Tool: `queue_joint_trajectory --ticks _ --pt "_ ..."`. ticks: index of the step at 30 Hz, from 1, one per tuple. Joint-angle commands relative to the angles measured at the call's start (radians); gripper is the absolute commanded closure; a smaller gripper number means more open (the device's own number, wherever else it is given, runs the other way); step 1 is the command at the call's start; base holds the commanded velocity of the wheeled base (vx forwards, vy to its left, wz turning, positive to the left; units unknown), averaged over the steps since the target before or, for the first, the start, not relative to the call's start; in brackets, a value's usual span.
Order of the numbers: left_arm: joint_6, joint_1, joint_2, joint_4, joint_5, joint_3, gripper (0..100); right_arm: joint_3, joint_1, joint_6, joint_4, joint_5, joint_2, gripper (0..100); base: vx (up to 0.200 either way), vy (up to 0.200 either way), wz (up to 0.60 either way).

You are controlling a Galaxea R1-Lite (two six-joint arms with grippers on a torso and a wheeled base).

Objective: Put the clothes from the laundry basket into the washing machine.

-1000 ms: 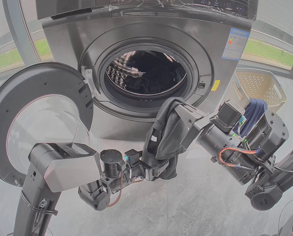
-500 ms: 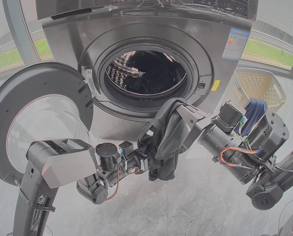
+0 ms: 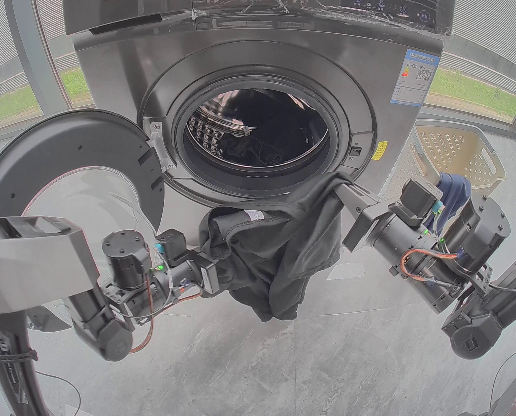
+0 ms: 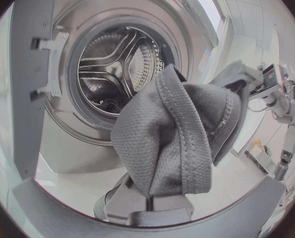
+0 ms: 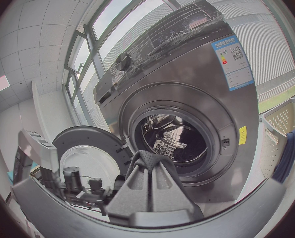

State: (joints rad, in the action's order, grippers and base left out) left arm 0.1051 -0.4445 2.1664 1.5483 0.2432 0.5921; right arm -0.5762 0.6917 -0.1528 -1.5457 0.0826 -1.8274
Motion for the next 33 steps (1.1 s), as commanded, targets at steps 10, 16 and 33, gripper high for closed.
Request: queue_joint_trajectory --ticks 10,16,33 --pt "-0.001 -0.011 -0.223 -0.001 0.094 -0.272 100 -0.002 -0.078 -0.001 -0.001 -0.014 0.06 100 0.0 0.0 0.0" --pt "-0.013 0.0 -0.138 -0.001 0.096 -0.215 0 -0.004 -0.029 -0.002 -0.001 -0.009 0.062 100 0.0 0.0 0.0" --pt "-0.039 -0.002 0.188 -0.001 0.091 0.055 100 -0.001 0.023 -0.004 -0.002 -0.004 0.065 100 0.0 0.0 0.0"
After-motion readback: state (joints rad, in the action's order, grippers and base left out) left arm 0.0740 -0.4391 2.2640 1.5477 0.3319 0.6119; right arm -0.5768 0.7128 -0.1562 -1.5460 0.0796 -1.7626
